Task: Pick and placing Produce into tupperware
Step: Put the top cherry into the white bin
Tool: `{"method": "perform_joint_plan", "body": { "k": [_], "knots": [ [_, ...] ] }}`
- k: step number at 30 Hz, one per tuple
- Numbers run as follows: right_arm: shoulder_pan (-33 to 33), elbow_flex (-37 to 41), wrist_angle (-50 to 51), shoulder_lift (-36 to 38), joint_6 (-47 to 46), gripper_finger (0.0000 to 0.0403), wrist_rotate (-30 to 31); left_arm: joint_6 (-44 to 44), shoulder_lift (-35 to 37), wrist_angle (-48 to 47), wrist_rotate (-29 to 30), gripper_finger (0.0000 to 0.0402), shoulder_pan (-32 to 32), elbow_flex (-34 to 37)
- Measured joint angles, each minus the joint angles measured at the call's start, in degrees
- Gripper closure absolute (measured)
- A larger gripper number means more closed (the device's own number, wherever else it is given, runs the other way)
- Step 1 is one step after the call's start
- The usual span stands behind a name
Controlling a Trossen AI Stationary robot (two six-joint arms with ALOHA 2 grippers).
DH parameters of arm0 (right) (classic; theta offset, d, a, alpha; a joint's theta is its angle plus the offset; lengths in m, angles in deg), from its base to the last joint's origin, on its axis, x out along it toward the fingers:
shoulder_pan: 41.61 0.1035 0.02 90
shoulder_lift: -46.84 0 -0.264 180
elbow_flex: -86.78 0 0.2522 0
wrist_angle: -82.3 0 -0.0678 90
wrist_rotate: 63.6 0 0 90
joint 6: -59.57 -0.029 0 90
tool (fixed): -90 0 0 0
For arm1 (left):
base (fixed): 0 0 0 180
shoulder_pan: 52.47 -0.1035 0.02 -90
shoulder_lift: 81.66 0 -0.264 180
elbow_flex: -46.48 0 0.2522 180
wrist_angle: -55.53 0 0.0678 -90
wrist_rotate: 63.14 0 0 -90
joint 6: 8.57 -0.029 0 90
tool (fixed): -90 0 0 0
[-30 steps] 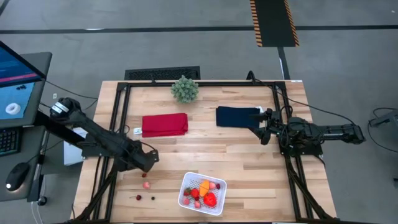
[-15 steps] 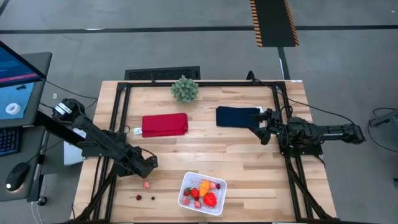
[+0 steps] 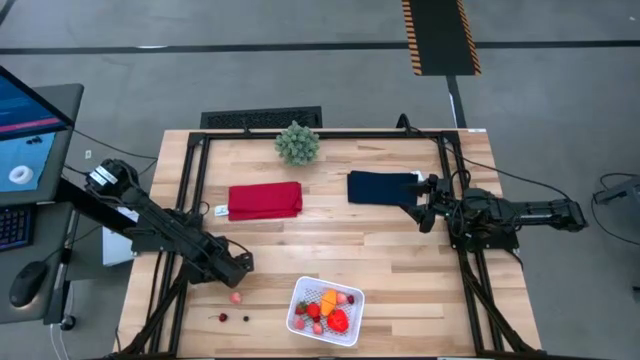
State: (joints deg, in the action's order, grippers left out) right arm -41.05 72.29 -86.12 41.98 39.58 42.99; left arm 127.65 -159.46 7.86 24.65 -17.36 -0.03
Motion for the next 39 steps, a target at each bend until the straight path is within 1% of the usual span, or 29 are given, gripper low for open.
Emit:
{"method": "perform_joint_plan", "body": {
  "k": [3,7,12,20,27,31,39],
  "knots": [
    [0.0,0.0,0.0,0.0,0.0,0.0029,0.0,0.0,0.0,-0.3,-0.1,0.0139,0.0,0.0],
    [0.0,0.0,0.0,0.0,0.0,0.0029,0.0,-0.1,-0.2,-0.8,-0.5,0.0189,0.0,0.1],
    [0.0,0.0,0.0,0.0,0.0,0.0029,0.0,-0.7,-2.3,-0.5,-0.9,0.0249,0.0,-0.1],
    [0.0,0.0,0.0,0.0,0.0,0.0029,0.0,-2.2,-3.4,0.7,-0.4,0.0314,-0.1,-0.2],
    [0.0,0.0,0.0,0.0,0.0,0.0029,0.0,-2.4,-3.5,1.7,0.6,0.0393,-0.1,-0.2],
    [0.0,0.0,0.0,0.0,0.0,0.0029,0.0,-3.2,-3.5,1.5,0.7,0.0399,-0.2,-0.3],
    [0.0,0.0,0.0,0.0,0.0,0.0029,0.0,-7.3,-2.4,-5.3,1.5,0.0401,-2.3,-3.6]
  ]
}}
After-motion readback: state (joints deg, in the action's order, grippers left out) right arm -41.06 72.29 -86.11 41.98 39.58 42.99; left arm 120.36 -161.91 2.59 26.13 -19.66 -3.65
